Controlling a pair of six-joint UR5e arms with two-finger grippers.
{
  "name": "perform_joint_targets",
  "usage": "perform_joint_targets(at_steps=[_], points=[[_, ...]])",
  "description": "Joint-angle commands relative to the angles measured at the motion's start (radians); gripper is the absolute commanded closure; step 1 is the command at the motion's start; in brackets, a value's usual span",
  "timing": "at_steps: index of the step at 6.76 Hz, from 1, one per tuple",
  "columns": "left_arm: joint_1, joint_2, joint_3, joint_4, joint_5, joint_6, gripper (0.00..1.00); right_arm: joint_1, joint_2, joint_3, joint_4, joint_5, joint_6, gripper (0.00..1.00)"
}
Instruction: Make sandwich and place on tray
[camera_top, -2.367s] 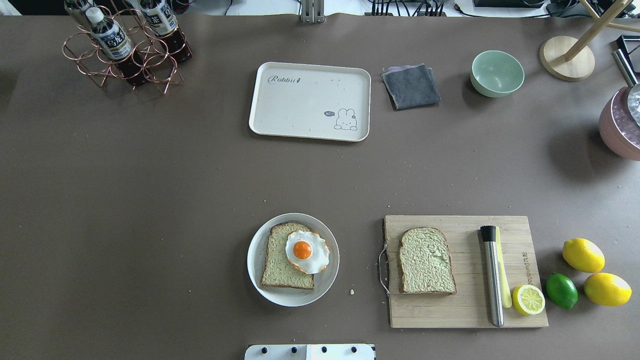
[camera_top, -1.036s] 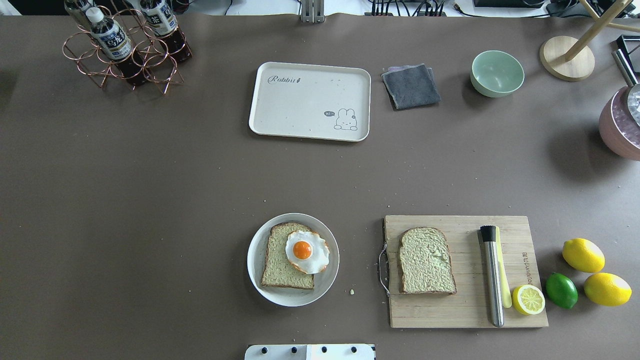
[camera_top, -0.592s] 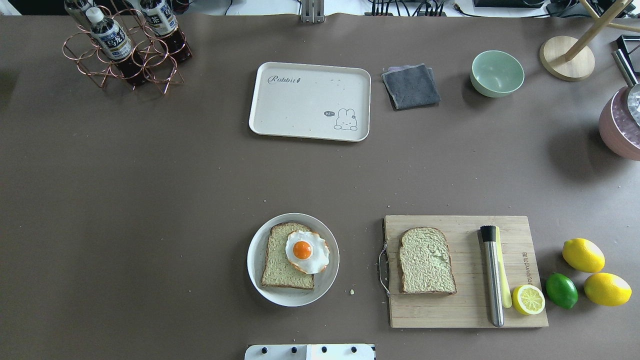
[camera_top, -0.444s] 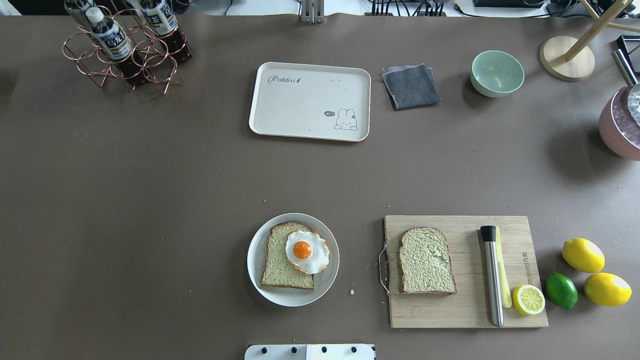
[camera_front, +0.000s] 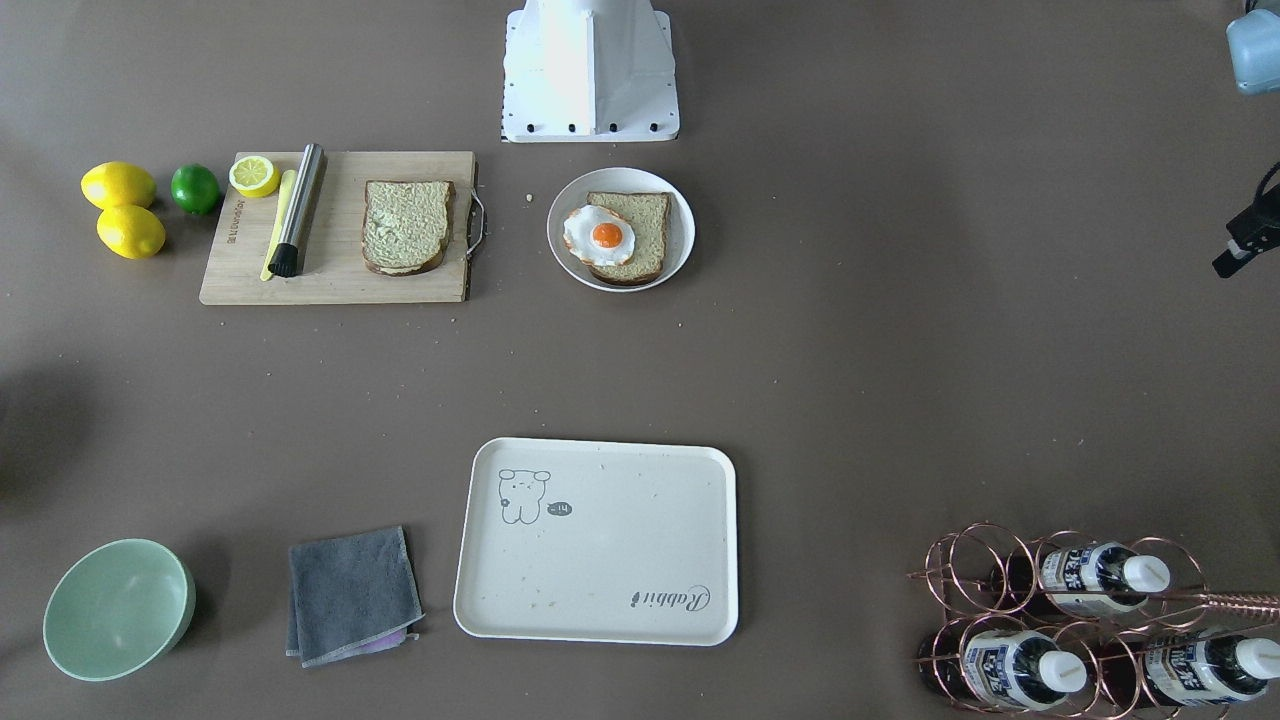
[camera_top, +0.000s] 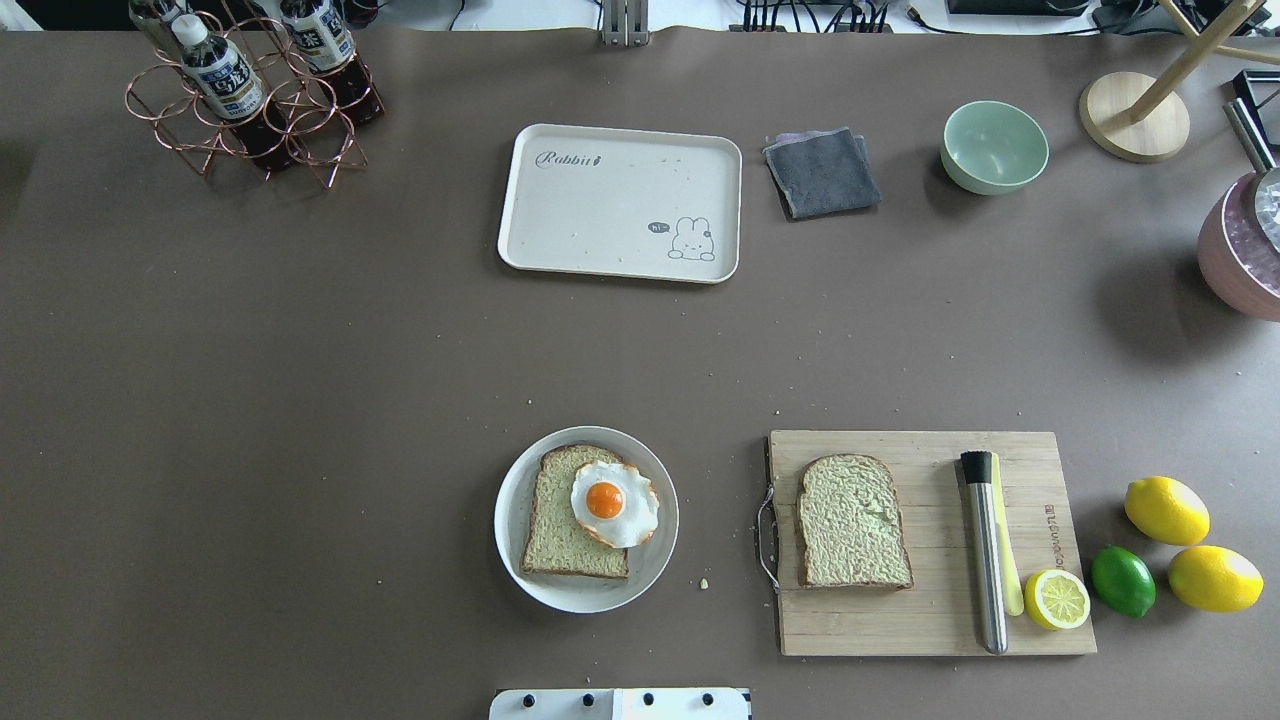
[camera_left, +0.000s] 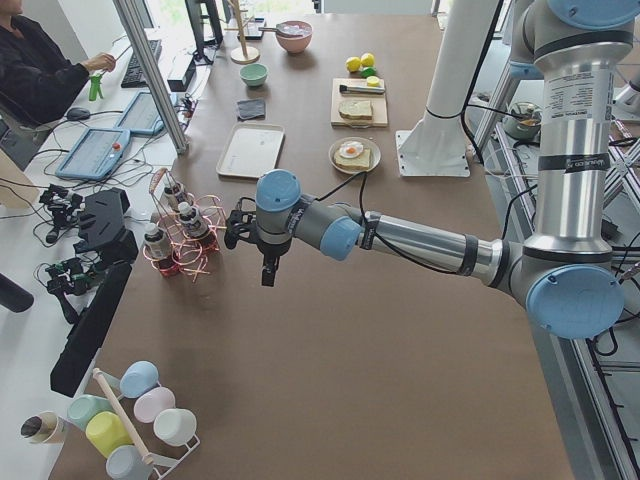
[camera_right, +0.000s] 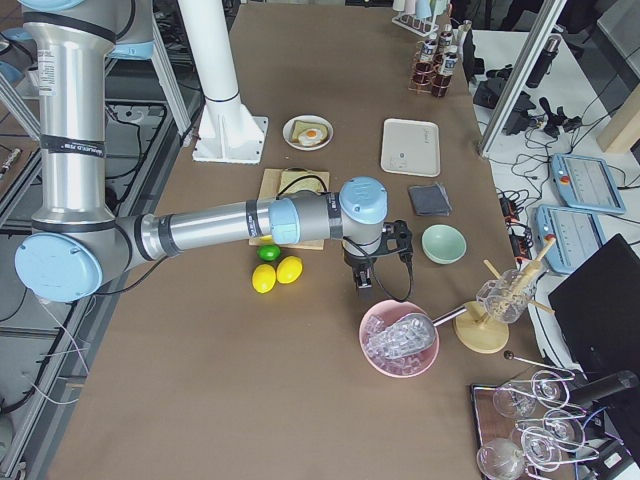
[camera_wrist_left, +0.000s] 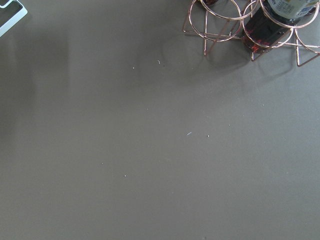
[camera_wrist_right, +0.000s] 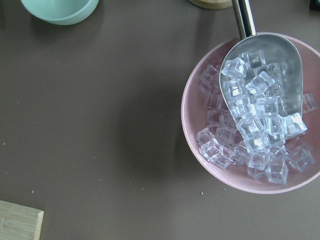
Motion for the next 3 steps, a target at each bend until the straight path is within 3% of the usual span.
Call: perform_joint_targets(at_steps=[1,3], points=[[0.0,0.002,0.0,-0.002,0.0,0.003,0.02,-0.002,0.003,0.0,0.001,-0.002,-0.002,0.0],[0.0,0.009,-0.003,-0.003,0.002,0.006,0.02,-0.002,0.003,0.0,0.001,-0.002,-0.005,0.0]])
